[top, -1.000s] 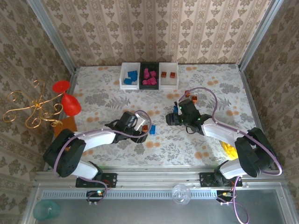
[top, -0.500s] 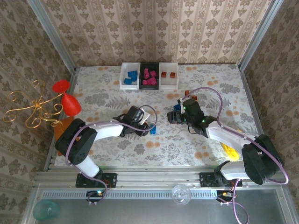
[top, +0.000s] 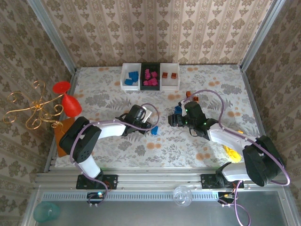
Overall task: Sort the legos into containers by color
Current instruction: Pick up the lego from the center of the table, then place the lego in the container.
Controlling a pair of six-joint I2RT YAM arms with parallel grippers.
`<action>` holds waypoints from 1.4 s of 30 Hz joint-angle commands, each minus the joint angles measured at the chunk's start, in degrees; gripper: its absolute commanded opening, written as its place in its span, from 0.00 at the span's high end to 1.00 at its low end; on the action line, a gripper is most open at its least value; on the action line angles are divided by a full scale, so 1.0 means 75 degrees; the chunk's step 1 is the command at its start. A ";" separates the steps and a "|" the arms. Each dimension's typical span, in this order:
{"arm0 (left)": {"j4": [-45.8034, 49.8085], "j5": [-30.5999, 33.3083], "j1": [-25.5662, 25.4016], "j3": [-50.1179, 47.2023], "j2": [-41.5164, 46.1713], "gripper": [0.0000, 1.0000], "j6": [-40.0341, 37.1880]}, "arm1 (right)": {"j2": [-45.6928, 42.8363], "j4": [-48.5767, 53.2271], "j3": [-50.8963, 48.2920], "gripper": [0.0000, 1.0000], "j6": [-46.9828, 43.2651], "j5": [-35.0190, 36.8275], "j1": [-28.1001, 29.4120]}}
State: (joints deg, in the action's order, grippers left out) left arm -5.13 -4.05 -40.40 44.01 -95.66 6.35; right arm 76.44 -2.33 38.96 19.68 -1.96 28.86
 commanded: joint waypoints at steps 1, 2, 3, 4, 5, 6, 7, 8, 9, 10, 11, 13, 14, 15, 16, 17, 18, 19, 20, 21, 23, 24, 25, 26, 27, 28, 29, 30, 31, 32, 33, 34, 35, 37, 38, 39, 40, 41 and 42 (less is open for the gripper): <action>-0.0526 -0.0006 0.0089 -0.0183 0.0632 0.74 0.0407 | -0.0305 -0.0331 -0.0119 0.21 -0.0047 -0.0136 -0.0028; -0.0664 0.0012 0.0127 -0.0164 0.0801 0.74 0.0493 | -0.0398 -0.0466 -0.0200 0.21 -0.0058 -0.0148 -0.0028; -0.0792 0.0013 0.0157 -0.0131 0.0910 0.75 0.0571 | -0.0489 -0.0610 -0.0277 0.21 -0.0065 -0.0169 -0.0028; -0.0936 0.0019 0.0203 -0.0052 0.0975 0.74 0.0648 | -0.0592 -0.0787 -0.0382 0.21 -0.0068 -0.0179 -0.0028; -0.1082 0.0022 0.0259 0.0086 0.0997 0.75 0.0724 | -0.0697 -0.0965 -0.0496 0.21 -0.0069 -0.0155 -0.0028; -0.1161 0.0034 0.0307 0.0236 0.0955 0.75 0.0783 | -0.0793 -0.1089 -0.0596 0.21 -0.0063 -0.0116 -0.0028; -0.1232 0.0048 0.0356 0.0461 0.0857 0.75 0.0864 | -0.0876 -0.1198 -0.0682 0.20 -0.0066 -0.0004 -0.0028; -0.1315 0.0048 0.0399 0.0706 0.0705 0.74 0.0919 | -0.0959 -0.1283 -0.0765 0.20 -0.0068 0.0154 -0.0028; -0.1401 0.0059 0.0418 0.0934 0.0552 0.75 0.0934 | -0.1016 -0.1362 -0.0843 0.20 -0.0046 0.0318 -0.0028; -0.1447 0.0088 0.0435 0.1224 0.0332 0.74 0.0938 | -0.1080 -0.1465 -0.0939 0.19 -0.0018 0.0593 -0.0028; -0.1466 0.0100 0.0442 0.1561 0.0075 0.74 0.0929 | -0.1153 -0.1572 -0.1043 0.18 0.0001 0.0820 -0.0028; -0.1405 0.0116 0.0471 0.2238 -0.0444 0.74 0.0891 | -0.1308 -0.1769 -0.1243 0.16 0.0024 0.1258 -0.0028; -0.1361 0.0145 0.0471 0.2592 -0.0699 0.74 0.0849 | -0.1392 -0.1897 -0.1359 0.15 0.0013 0.1458 -0.0028; -0.1330 0.0163 0.0477 0.2906 -0.0933 0.75 0.0815 | -0.1452 -0.1967 -0.1453 0.13 -0.0018 0.1654 -0.0028; -0.1310 0.0185 0.0488 0.3248 -0.1194 0.75 0.0775 | -0.1513 -0.2010 -0.1538 0.11 -0.0002 0.1892 -0.0028; -0.1249 0.0209 0.0510 0.3626 -0.1446 0.75 0.0742 | -0.1542 -0.2068 -0.1611 0.07 -0.0008 0.2081 -0.0028; -0.1178 0.0212 0.0529 0.3945 -0.1676 0.75 0.0716 | -0.1556 -0.2087 -0.1649 0.03 0.0000 0.2203 -0.0028; -0.1086 0.0223 0.0546 0.4323 -0.1950 0.74 0.0695 | -0.1556 -0.2075 -0.1667 0.00 -0.0008 0.2299 -0.0028; -0.0997 0.0224 0.0568 0.4706 -0.2227 0.74 0.0649 | -0.1556 -0.2037 -0.1667 0.00 0.0008 0.2349 -0.0028; -0.0904 0.0233 0.0571 0.5040 -0.2472 0.74 0.0583 | -0.1567 -0.2022 -0.1667 0.00 0.0002 0.2389 -0.0028; -0.0635 0.0201 0.0571 0.5849 -0.3102 0.73 0.0373 | -0.1579 -0.1978 -0.1667 0.00 0.0024 0.2470 -0.0028; -0.0489 0.0191 0.0571 0.6197 -0.3394 0.72 0.0313 | -0.1591 -0.1953 -0.1656 0.00 0.0035 0.2503 -0.0028; -0.0265 0.0153 0.0591 0.6619 -0.3712 0.72 0.0252 | -0.1608 -0.1916 -0.1656 0.00 0.0043 0.2546 -0.0028; -0.0051 0.0150 0.0594 0.7097 -0.3999 0.72 0.0202 | -0.1625 -0.1873 -0.1656 0.00 0.0055 0.2603 -0.0028; 0.0117 0.0163 0.0606 0.7460 -0.4254 0.72 0.0137 | -0.1647 -0.1850 -0.1656 0.00 0.0050 0.2637 -0.0028; 0.0301 0.0228 0.0617 0.7884 -0.4528 0.71 0.0082 | -0.1658 -0.1841 -0.1656 0.00 0.0049 0.2674 -0.0028; 0.0509 0.0247 0.0628 0.8309 -0.4800 0.71 -0.0001 | -0.1661 -0.1831 -0.1656 0.00 0.0051 0.2708 -0.0028; 0.0675 0.0247 0.0641 0.8669 -0.5039 0.71 -0.0048 | -0.1661 -0.1823 -0.1653 0.00 0.0050 0.2730 -0.0035; 0.0930 0.0259 0.0658 0.9147 -0.5314 0.69 -0.0090 | -0.1650 -0.1801 -0.1654 0.00 0.0065 0.2738 -0.0040; 0.1206 0.0248 0.0674 0.9626 -0.5588 0.66 -0.0128 | -0.1638 -0.1807 -0.1656 0.00 0.0055 0.2734 -0.0038; 0.1470 0.0258 0.0676 1.0046 -0.5804 0.63 -0.0177 | -0.1627 -0.1797 -0.1655 0.00 0.0061 0.2743 -0.0040; 0.1786 0.0248 0.0678 1.0499 -0.6026 0.61 -0.0243 | -0.1615 -0.1789 -0.1644 0.00 0.0059 0.2736 -0.0037; 0.2073 0.0236 0.0676 1.0900 -0.6186 0.58 -0.0320 | -0.1596 -0.1787 -0.1644 0.00 0.0053 0.2751 -0.0046; 0.2514 0.0169 0.0676 1.1476 -0.6286 0.52 -0.0401 | -0.1562 -0.1775 -0.1634 0.00 0.0053 0.2755 -0.0051; 0.2591 0.0177 0.0682 1.1539 -0.6212 0.48 -0.0444 | -0.1529 -0.1775 -0.1629 0.00 0.0049 0.2744 -0.0051; 0.2588 0.0209 0.0676 1.1481 -0.6089 0.45 -0.0436 | -0.1497 -0.1745 -0.1612 0.00 0.0073 0.2739 -0.0051; 0.2574 0.0215 0.0690 1.1330 -0.5866 0.42 -0.0426 | -0.1441 -0.1697 -0.1572 0.00 0.0093 0.2729 -0.0058; 0.2491 0.0185 0.0688 1.1065 -0.5599 0.39 -0.0407 | -0.1357 -0.1647 -0.1523 0.00 0.0105 0.2714 -0.0059; 0.2364 0.0140 0.0688 1.0763 -0.5322 0.37 -0.0369 | -0.1298 -0.1591 -0.1477 0.00 0.0114 0.2664 -0.0060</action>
State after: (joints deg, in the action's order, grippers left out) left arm 10.59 -2.94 -35.57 126.50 -142.04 4.47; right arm 65.54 -15.14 26.74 19.73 16.19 28.73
